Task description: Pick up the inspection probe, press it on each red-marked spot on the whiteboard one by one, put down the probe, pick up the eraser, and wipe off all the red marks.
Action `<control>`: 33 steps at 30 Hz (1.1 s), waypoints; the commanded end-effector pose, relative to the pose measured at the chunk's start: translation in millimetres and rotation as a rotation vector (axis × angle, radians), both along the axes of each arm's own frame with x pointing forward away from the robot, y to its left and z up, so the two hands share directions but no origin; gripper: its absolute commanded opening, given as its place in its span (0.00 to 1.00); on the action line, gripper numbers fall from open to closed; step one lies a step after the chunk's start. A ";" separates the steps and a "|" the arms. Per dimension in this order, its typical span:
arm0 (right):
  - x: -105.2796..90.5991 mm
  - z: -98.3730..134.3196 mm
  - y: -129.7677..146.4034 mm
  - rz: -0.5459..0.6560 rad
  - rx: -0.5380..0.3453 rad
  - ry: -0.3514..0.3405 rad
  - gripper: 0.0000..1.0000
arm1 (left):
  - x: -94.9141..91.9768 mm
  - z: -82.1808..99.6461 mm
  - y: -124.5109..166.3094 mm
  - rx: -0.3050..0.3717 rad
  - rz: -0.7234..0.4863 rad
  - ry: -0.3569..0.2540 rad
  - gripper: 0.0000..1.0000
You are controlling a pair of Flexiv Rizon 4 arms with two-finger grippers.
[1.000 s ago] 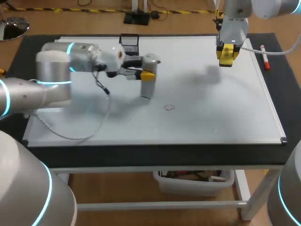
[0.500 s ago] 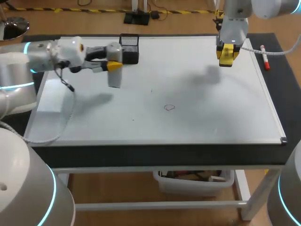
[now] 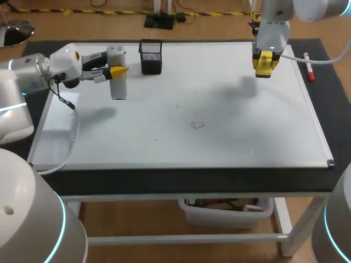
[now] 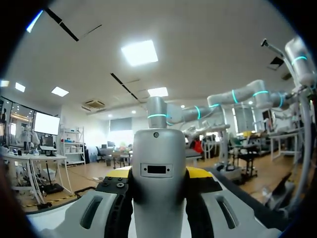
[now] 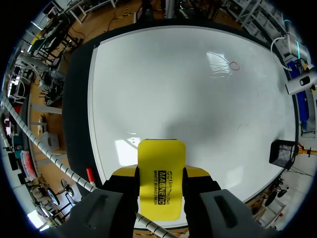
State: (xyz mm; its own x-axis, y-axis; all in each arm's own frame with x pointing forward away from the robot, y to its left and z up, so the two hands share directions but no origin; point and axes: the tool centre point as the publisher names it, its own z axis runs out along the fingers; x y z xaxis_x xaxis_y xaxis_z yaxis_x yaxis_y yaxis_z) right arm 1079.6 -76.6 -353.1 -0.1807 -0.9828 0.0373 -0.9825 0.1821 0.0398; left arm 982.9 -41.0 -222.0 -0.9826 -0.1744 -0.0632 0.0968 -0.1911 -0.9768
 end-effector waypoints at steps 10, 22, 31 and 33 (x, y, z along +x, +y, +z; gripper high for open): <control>-18.2 5.2 22.7 0.080 0.001 -0.012 0.00 | -4.0 -2.1 10.1 -0.053 0.030 -0.009 0.00; -104.0 15.0 111.3 0.259 0.013 -0.005 0.00 | -4.0 -2.1 10.1 -0.053 0.030 -0.009 0.00; -158.7 13.1 176.8 0.280 0.041 0.029 0.00 | -4.0 -2.1 10.1 -0.053 0.030 -0.009 0.00; -166.2 10.6 189.9 0.293 0.026 0.038 0.00 | -4.0 -2.1 10.1 -0.053 0.030 -0.009 0.00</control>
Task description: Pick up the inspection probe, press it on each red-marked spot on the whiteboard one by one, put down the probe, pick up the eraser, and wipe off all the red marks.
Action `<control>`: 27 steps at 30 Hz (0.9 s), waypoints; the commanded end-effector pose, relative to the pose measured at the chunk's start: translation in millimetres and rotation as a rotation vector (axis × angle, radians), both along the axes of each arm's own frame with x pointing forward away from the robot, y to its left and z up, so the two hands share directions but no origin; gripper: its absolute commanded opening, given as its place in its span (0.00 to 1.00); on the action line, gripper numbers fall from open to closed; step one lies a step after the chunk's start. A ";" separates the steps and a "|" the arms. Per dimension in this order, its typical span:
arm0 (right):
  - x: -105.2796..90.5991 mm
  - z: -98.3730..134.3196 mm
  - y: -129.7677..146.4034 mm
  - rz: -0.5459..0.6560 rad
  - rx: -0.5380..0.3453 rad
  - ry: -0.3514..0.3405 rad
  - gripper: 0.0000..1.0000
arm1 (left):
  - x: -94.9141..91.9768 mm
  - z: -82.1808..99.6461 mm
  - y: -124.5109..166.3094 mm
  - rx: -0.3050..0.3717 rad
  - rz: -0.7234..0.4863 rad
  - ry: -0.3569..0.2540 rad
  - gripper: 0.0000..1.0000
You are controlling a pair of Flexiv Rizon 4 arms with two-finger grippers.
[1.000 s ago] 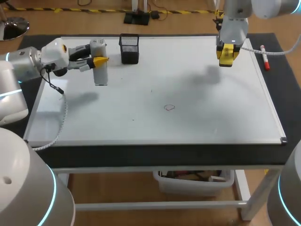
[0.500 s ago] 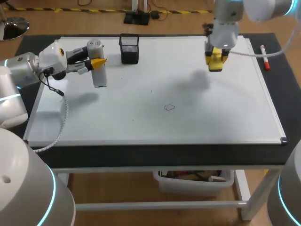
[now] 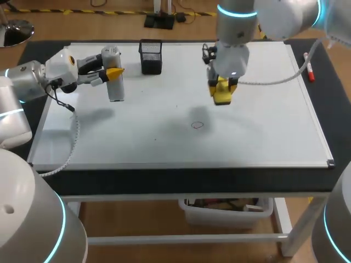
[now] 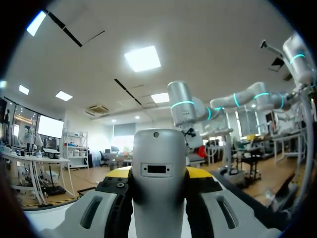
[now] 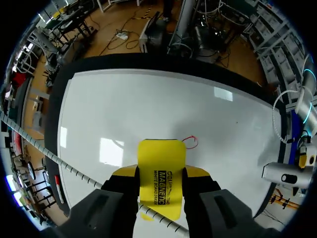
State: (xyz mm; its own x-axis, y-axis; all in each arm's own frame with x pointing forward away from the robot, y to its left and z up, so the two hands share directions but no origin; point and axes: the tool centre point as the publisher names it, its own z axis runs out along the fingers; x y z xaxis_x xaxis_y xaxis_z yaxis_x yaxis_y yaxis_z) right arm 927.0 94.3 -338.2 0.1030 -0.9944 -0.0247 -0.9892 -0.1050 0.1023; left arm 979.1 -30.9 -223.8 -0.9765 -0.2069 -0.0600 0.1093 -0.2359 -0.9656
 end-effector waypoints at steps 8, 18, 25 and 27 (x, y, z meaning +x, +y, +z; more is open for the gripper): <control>-22.9 -21.4 49.5 0.018 -0.032 -0.026 0.00 | -0.2 -0.3 0.0 -0.003 0.000 -0.003 0.00; -27.6 -55.3 65.2 0.057 -0.044 -0.009 0.00 | -0.2 -0.3 0.0 -0.003 0.000 -0.003 0.00; -29.1 -75.3 66.6 0.077 -0.060 0.005 0.00 | -0.2 -0.3 0.0 -0.003 0.000 -0.003 0.00; -29.2 -79.0 66.8 0.081 -0.063 0.009 0.00 | -0.2 -0.3 0.0 -0.003 0.000 -0.003 0.00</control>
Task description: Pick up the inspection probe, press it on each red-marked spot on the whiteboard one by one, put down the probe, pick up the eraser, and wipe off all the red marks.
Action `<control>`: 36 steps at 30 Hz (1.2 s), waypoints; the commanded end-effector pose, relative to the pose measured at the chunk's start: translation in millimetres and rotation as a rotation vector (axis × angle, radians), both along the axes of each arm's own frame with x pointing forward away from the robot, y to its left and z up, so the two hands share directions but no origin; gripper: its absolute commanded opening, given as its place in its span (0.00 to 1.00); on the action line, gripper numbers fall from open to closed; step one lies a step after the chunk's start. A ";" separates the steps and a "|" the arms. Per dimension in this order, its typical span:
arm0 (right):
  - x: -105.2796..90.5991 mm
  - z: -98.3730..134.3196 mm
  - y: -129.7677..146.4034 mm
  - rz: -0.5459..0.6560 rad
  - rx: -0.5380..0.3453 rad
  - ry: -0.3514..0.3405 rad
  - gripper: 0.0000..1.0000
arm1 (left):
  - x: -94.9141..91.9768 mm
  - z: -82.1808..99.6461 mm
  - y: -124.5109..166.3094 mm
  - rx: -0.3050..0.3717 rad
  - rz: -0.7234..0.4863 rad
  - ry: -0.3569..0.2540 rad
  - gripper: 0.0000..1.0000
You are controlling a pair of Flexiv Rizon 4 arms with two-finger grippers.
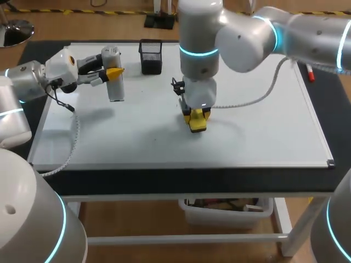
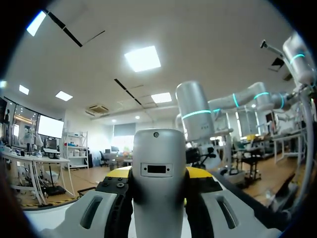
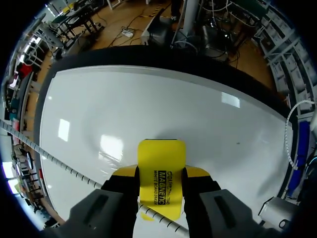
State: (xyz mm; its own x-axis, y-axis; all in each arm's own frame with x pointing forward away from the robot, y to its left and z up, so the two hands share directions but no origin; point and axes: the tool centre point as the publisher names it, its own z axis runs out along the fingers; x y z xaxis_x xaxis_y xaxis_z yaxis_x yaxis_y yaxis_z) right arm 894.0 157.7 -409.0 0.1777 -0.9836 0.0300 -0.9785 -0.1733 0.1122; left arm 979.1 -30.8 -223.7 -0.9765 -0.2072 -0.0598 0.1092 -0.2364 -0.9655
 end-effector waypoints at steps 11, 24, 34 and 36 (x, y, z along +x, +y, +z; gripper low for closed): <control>0.5 -15.6 3.3 0.009 -0.006 0.005 0.00 | -0.1 -0.3 -0.2 -0.003 0.000 -0.003 0.00; 0.8 -25.2 -26.2 -0.042 -0.040 0.018 0.00 | -0.1 -0.3 -0.2 -0.003 0.000 -0.003 0.00; 10.6 -18.9 -53.0 -0.119 -0.026 0.009 0.00 | -0.1 -0.3 -0.2 -0.003 0.000 -0.003 0.00; 12.8 -16.3 -58.8 -0.134 -0.024 0.008 0.00 | -0.1 -0.3 -0.2 -0.003 0.000 -0.003 0.00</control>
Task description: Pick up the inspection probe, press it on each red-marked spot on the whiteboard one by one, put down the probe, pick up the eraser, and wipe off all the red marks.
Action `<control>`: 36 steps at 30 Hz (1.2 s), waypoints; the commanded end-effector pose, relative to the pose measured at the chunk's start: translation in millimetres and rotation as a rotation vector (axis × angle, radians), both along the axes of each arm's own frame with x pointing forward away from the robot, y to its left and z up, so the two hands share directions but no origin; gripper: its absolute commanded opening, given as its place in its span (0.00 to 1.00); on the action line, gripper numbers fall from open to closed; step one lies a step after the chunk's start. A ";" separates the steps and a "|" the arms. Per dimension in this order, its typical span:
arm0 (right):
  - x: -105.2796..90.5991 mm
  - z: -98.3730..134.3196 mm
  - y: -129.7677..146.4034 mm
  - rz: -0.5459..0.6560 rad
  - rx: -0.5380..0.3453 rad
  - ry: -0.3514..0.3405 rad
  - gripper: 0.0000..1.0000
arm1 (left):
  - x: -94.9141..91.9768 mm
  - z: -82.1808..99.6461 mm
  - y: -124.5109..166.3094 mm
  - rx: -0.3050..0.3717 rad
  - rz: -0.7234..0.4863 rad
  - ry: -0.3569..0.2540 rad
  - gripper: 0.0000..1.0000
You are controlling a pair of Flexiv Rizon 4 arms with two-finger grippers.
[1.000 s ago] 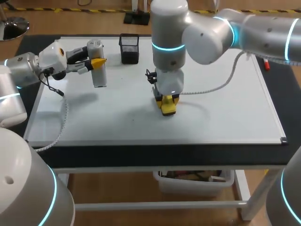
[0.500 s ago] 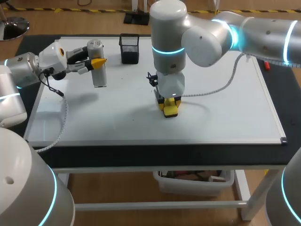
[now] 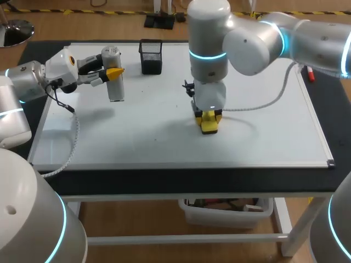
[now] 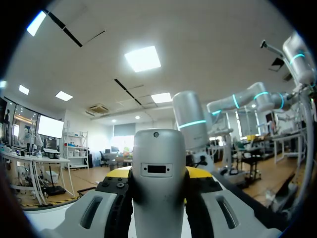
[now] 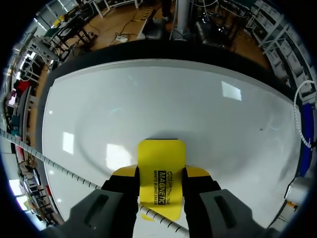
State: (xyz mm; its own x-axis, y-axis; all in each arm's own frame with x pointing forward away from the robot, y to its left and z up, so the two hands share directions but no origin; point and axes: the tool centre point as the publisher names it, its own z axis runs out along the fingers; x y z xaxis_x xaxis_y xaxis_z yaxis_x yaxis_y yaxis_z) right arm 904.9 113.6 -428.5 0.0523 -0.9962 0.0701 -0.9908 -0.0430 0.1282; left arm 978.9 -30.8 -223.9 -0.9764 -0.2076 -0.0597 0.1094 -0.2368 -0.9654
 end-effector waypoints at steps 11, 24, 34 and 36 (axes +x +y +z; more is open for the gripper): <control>15.3 27.8 -35.4 -0.048 0.038 0.012 0.00 | 0.0 -0.2 -0.2 -0.002 0.000 -0.003 0.00; 43.6 78.9 -53.0 -0.062 0.149 -0.041 0.00 | 0.0 -0.2 -0.2 -0.002 0.000 -0.003 0.00; 43.6 78.9 -53.0 -0.062 0.149 -0.041 0.00 | 0.0 -0.2 -0.2 -0.002 0.000 -0.003 0.00; 43.6 78.9 -53.0 -0.062 0.149 -0.041 0.00 | 0.0 -0.2 -0.2 -0.002 0.000 -0.003 0.00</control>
State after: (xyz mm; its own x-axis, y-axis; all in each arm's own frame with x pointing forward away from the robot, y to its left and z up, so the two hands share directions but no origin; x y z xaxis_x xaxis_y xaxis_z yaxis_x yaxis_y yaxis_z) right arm 947.9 61.7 -350.4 -0.0131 -0.9968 -0.0793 -0.9963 0.0062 0.0856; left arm 978.9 -30.8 -223.9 -0.9764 -0.2076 -0.0597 0.1094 -0.2369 -0.9653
